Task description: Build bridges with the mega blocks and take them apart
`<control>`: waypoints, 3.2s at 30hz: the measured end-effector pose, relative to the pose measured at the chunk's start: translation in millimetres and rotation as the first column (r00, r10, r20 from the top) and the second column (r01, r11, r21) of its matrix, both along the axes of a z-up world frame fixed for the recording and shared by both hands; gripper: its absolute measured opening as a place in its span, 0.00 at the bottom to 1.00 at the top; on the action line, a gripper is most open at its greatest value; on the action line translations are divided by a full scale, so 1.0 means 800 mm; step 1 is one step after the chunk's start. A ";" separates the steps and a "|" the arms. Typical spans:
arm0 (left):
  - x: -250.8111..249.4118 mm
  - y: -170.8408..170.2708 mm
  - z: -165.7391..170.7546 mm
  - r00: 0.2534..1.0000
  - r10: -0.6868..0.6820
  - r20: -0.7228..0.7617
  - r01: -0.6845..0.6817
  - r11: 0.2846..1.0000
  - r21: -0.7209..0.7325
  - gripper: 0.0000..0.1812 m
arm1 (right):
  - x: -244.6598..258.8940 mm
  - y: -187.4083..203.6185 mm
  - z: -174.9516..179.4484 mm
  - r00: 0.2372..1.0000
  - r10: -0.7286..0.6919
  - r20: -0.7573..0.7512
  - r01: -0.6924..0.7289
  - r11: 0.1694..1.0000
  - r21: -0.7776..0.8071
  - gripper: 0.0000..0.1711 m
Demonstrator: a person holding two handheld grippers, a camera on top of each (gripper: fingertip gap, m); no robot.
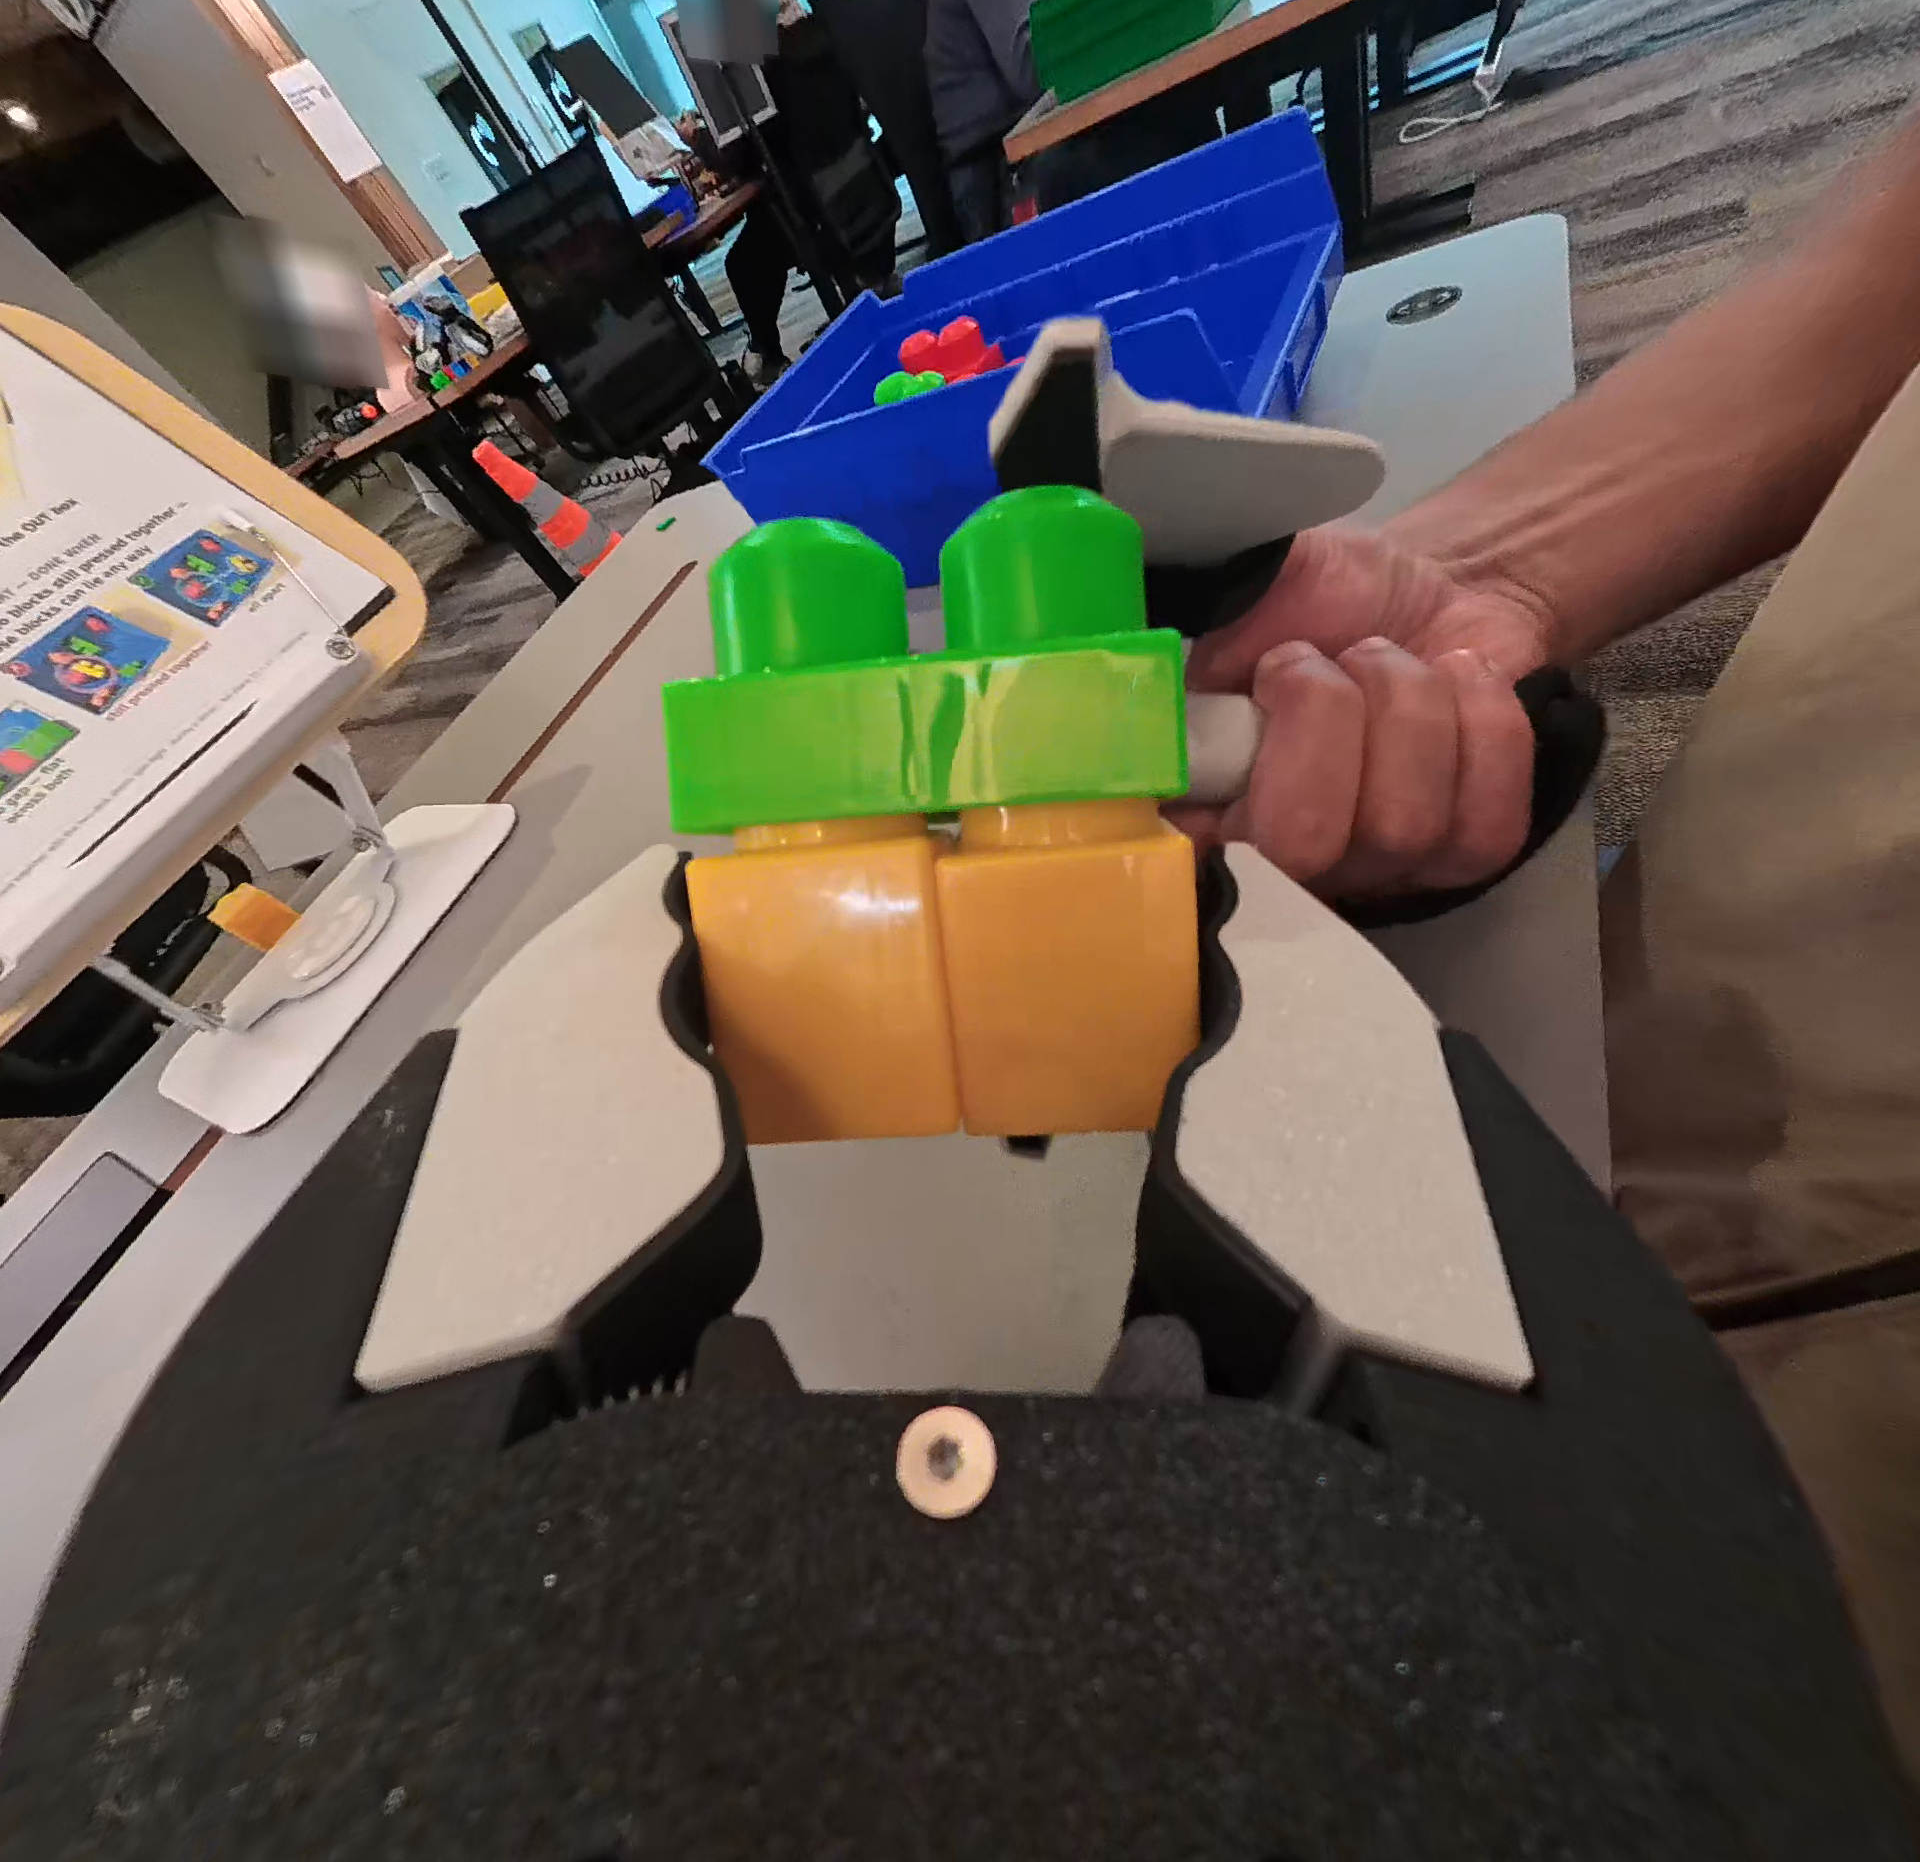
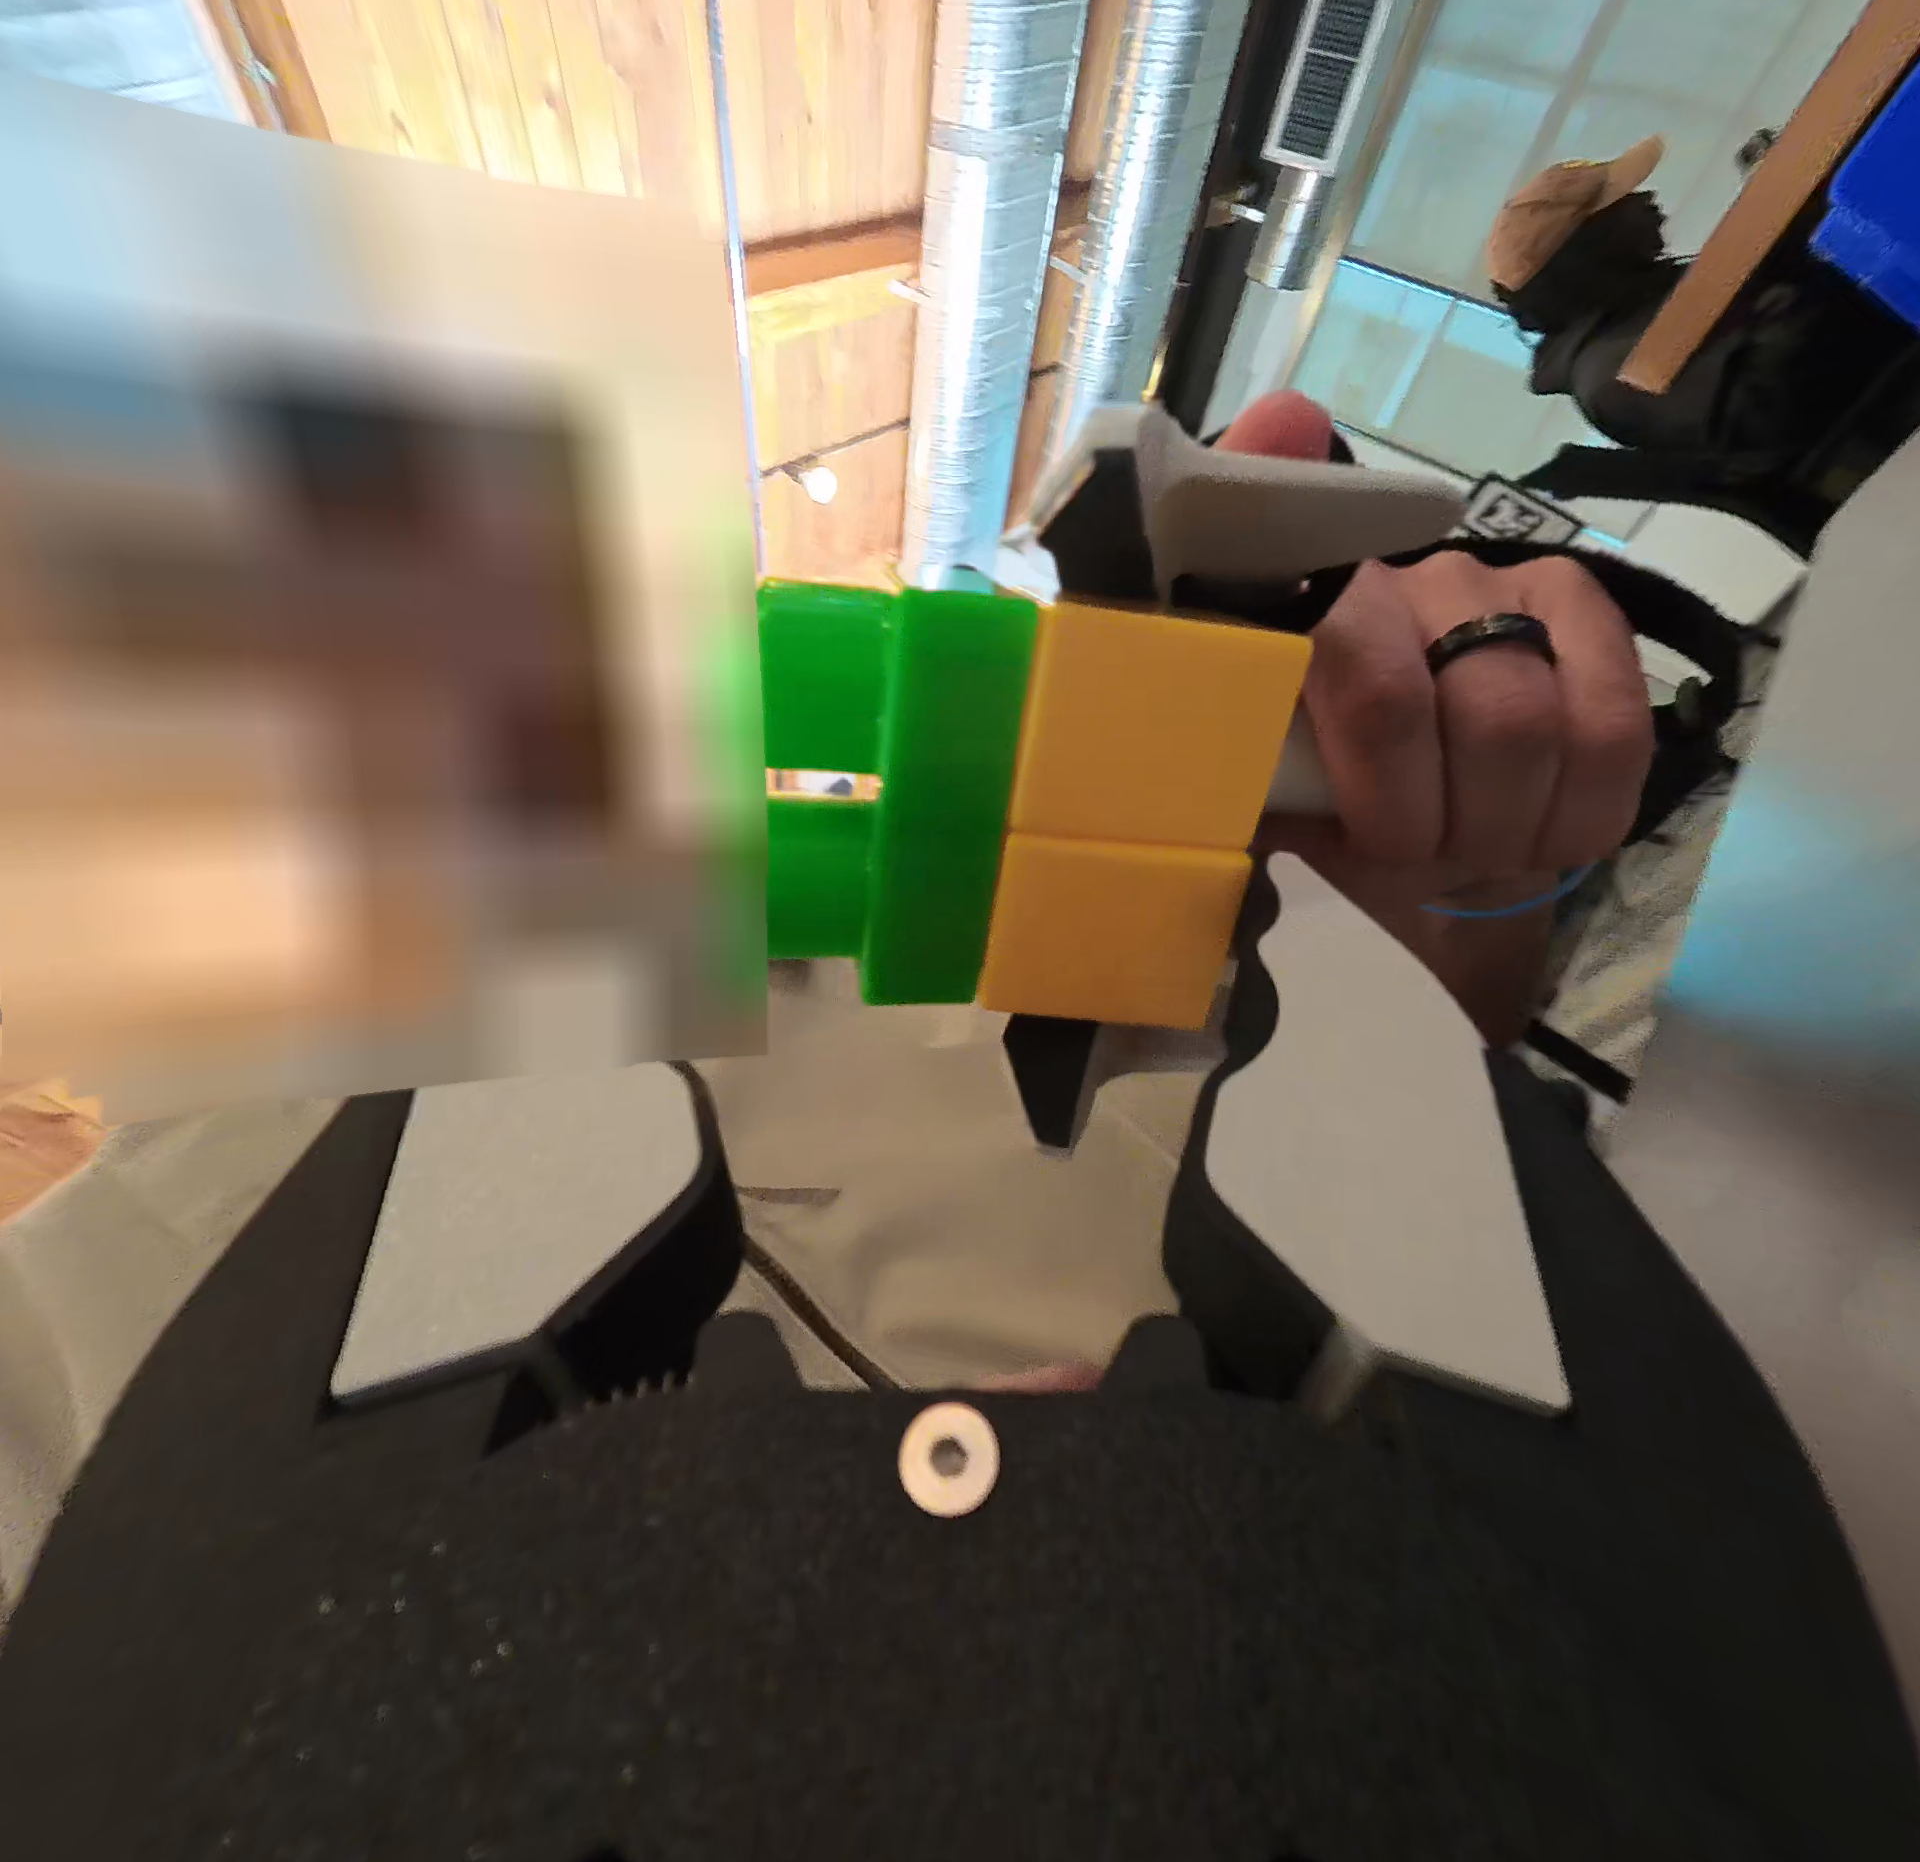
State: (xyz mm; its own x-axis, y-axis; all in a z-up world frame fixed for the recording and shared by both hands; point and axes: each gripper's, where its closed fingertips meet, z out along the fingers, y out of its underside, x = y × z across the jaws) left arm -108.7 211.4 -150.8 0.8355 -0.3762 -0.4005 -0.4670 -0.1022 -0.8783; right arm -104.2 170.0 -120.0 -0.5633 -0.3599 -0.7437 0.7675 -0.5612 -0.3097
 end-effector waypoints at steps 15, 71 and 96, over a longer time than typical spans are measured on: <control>0.015 0.006 -0.019 0.993 -0.055 -0.101 0.060 0.997 0.051 0.50 | -0.029 0.006 -0.011 0.997 -0.040 0.070 0.025 0.979 0.200 0.55; -0.038 0.019 -0.036 0.992 0.116 -0.057 -0.117 0.993 -0.031 0.49 | -0.014 0.070 -0.050 0.943 -0.284 -0.173 0.291 0.451 0.844 0.00; -0.030 0.021 -0.031 0.996 0.083 -0.019 -0.083 0.997 0.001 0.49 | -0.024 0.093 -0.041 0.922 -0.341 -0.182 0.343 0.505 0.792 0.00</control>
State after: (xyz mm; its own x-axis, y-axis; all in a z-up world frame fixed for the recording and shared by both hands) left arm -132.7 228.4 -175.5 0.8561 -0.3057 -0.4167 -0.4736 -0.1410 -0.8694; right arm -123.0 244.7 -153.1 -0.5105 0.5998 -0.6161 0.5703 -0.3001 -0.7647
